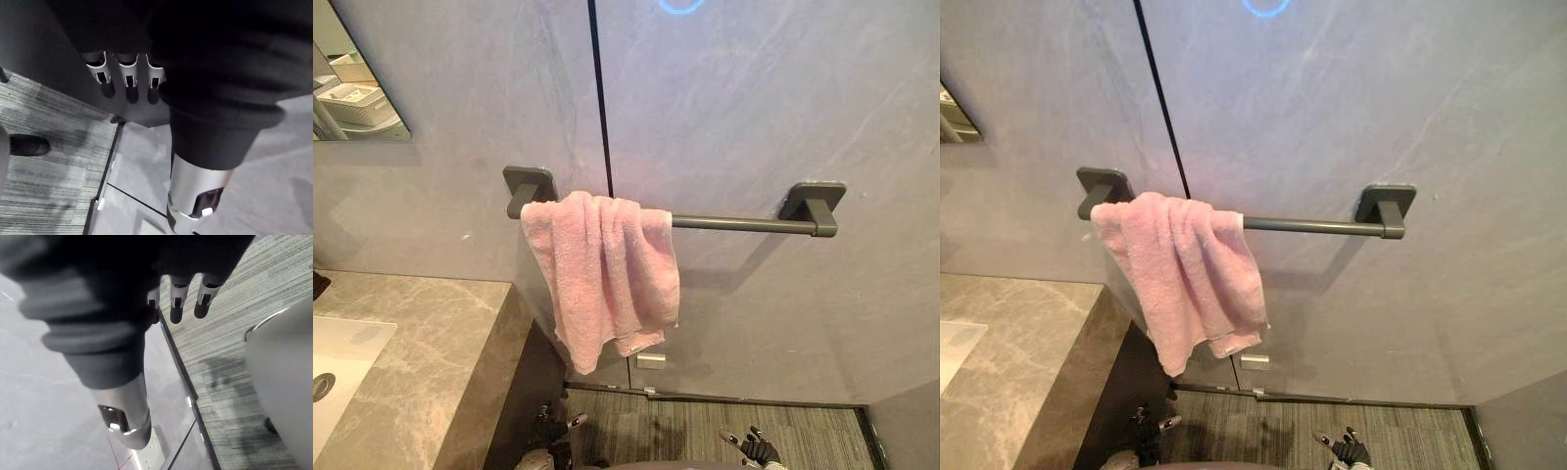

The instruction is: Organize washtable

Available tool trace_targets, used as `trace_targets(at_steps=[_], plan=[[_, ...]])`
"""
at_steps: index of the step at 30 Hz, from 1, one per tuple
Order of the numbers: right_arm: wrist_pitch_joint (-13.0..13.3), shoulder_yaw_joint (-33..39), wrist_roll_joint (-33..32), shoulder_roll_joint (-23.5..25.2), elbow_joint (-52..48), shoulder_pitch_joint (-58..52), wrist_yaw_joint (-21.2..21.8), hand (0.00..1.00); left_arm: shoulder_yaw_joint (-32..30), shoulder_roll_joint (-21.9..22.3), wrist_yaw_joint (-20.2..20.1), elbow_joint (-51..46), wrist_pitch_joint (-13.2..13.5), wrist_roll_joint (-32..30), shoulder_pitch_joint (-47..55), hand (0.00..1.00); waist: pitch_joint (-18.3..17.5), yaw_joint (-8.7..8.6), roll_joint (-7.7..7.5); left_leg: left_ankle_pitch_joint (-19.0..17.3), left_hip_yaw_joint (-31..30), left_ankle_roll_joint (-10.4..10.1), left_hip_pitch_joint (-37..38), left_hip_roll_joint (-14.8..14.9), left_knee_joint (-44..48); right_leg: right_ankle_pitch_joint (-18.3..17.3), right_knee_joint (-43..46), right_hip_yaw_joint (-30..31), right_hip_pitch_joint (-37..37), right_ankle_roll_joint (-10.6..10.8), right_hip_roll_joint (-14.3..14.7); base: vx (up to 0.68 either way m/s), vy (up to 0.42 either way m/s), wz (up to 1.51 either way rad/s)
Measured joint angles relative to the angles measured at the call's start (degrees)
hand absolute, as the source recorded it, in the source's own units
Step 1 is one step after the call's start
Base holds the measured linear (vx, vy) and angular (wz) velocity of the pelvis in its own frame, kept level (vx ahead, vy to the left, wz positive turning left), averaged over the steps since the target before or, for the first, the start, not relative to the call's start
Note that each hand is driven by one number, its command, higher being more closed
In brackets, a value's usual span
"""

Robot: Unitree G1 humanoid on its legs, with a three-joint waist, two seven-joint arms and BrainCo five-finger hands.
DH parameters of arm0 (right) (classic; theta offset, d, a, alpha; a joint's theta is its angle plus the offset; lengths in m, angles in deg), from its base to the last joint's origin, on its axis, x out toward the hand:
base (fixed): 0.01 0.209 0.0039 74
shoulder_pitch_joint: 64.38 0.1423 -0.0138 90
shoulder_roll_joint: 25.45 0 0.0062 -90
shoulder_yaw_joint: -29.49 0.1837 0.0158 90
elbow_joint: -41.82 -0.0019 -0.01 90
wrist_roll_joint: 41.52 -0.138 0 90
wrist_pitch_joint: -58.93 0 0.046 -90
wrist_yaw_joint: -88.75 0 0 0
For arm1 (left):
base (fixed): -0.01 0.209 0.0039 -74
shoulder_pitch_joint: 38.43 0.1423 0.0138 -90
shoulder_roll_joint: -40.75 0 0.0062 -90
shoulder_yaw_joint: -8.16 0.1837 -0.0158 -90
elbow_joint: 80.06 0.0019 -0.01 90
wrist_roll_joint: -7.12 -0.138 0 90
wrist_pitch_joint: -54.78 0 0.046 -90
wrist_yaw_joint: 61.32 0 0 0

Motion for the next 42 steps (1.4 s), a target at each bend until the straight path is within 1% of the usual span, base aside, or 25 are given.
trace_targets(at_steps=[2, 3, 5, 6, 8, 10, 15, 22, 27, 30, 32, 36, 40, 42], plan=[[0.16, -0.23, 0.00, 0.22, -1.40, -0.93, -0.87, 0.00, 2.22, 0.01, 0.47, -9.97, 0.61, 2.30, 3.62, 0.00, 0.60, 0.14, -0.55, 0.13, -1.36, 0.15, -0.19, -0.29, -0.08, -0.03, -0.33, -1.31, 0.64, 0.03, -0.29, -0.01, -0.009, 0.27], [0.21, -0.28, 0.00, 0.30, -2.08, -1.40, -1.04, 0.00, 2.57, 0.08, 0.56, -12.24, 0.92, 2.87, 4.33, 0.00, 0.60, 0.28, -0.54, 0.15, -1.59, 0.18, -0.30, -0.37, -0.08, -0.05, -0.35, -1.56, 0.66, 0.06, -0.36, 0.00, -0.009, 0.29], [0.46, -1.50, 0.01, 0.57, -4.67, -2.79, -1.12, 0.00, 3.47, 0.05, 0.82, -21.57, 1.70, 3.89, 6.51, 0.00, 0.56, 0.35, -0.57, 0.23, -2.41, 0.29, -0.47, -0.80, -0.08, -0.28, -0.26, -2.46, 0.94, 0.39, -0.83, 0.00, 0.000, 0.19], [0.47, -2.06, 0.01, 0.57, -5.04, -2.89, -1.13, 0.00, 3.46, 0.04, 0.82, -23.13, 2.06, 3.89, 6.80, 0.00, 0.57, 0.42, -0.45, 0.23, -2.41, 0.30, -0.47, -0.84, -0.08, -0.29, -0.25, -2.47, 0.94, 0.40, -0.88, -0.01, 0.005, 0.07], [0.49, -2.53, 0.01, 0.81, -7.18, -3.59, -1.12, 0.00, 3.43, 0.12, 0.80, -30.02, 2.68, 3.91, 7.70, 0.00, 0.65, 1.03, 0.27, 0.23, -2.41, 0.30, -0.46, -0.96, -0.04, -0.32, -0.21, -2.62, 0.99, 0.46, -1.08, 0.00, 0.000, 0.00], [0.45, -2.63, 0.02, 1.09, -8.17, -4.15, -1.14, 0.00, 3.44, 0.44, 0.79, -33.48, 3.28, 4.02, 7.72, 0.00, 0.69, 1.52, 0.44, 0.23, -2.61, 0.30, -0.44, -1.00, 0.11, -0.42, -0.23, -3.25, 1.33, 0.60, -1.21, -0.01, -0.014, 0.09], [0.41, -4.30, 0.04, 1.27, -9.95, -4.77, -1.18, 0.00, 3.42, 1.77, 0.93, -41.68, 3.80, 5.16, 8.80, 0.00, 0.66, 1.72, 0.33, 0.23, -3.27, 0.29, -0.24, -0.89, 0.29, -0.66, -0.22, -4.06, 2.02, 0.73, -1.44, -0.01, -0.018, 0.09], [0.26, -4.72, 0.17, 1.79, -10.89, -5.73, -1.31, 0.00, 4.23, 3.39, 0.97, -52.01, 4.43, 5.29, 8.94, 0.00, 0.24, 1.83, -0.50, -0.44, -3.15, 0.41, -1.33, -0.92, 2.36, -0.79, 0.50, -4.17, 2.06, 0.91, -1.76, -0.02, -0.008, 0.02], [-0.36, -4.79, 0.68, 1.72, -10.88, -6.06, -1.22, 0.00, 5.95, 3.48, 0.82, -55.42, 4.79, 5.94, 8.90, 0.00, -0.31, 1.71, -0.70, -0.81, -2.51, 0.40, -1.78, -0.79, 3.30, -0.90, 1.18, -3.67, 1.61, 0.90, -1.75, -0.05, -0.007, -0.04], [-0.47, -5.22, 1.42, 1.67, -10.76, -6.54, -1.17, 0.00, 7.24, 3.32, 0.71, -55.40, 4.77, 5.90, 8.90, 0.00, -2.02, 1.67, -0.57, -0.78, -2.41, 0.40, -1.62, -0.69, 3.05, -0.88, 0.91, -3.23, 1.20, 0.91, -1.64, -0.03, -0.013, -0.06], [-0.50, -5.24, 1.88, 1.51, -10.56, -6.73, -1.10, 0.00, 8.17, 2.92, 0.61, -55.39, 4.77, 5.82, 8.90, 0.00, -3.29, 1.60, -0.23, -0.75, -2.26, 0.39, -1.52, -0.66, 2.71, -0.88, 0.72, -2.78, 0.94, 0.91, -1.54, 0.00, -0.013, -0.10], [-0.52, -5.21, 2.17, 1.04, -9.37, -6.10, -1.09, 0.00, 8.92, 1.94, -0.19, -55.00, 4.71, 4.61, 8.88, 0.00, -3.62, 1.50, 0.19, -0.33, -1.73, 0.17, -0.79, -0.35, 1.49, -0.74, 0.48, -2.10, 0.81, 0.80, -1.16, -0.01, -0.017, -0.09], [-0.57, -5.18, 2.21, 0.74, -8.29, -5.85, -1.07, 0.00, 10.23, -0.03, -0.22, -53.13, 4.58, 2.71, 8.27, 0.00, -4.27, 1.52, 0.26, 0.39, -1.30, -0.09, -0.76, 0.19, -0.01, 0.50, -1.44, -1.85, 0.88, 0.36, -0.22, 0.01, -0.025, -0.06], [-0.58, -5.17, 2.19, 0.69, -8.02, -5.66, -1.02, 0.00, 10.30, -0.32, -0.20, -51.97, 4.34, 2.41, 8.01, 0.00, -4.28, 1.47, 0.29, 0.40, -0.93, -0.09, -0.62, 0.20, -0.03, 0.66, -1.62, -1.55, 0.94, 0.18, -0.07, -0.01, -0.011, -0.08]])
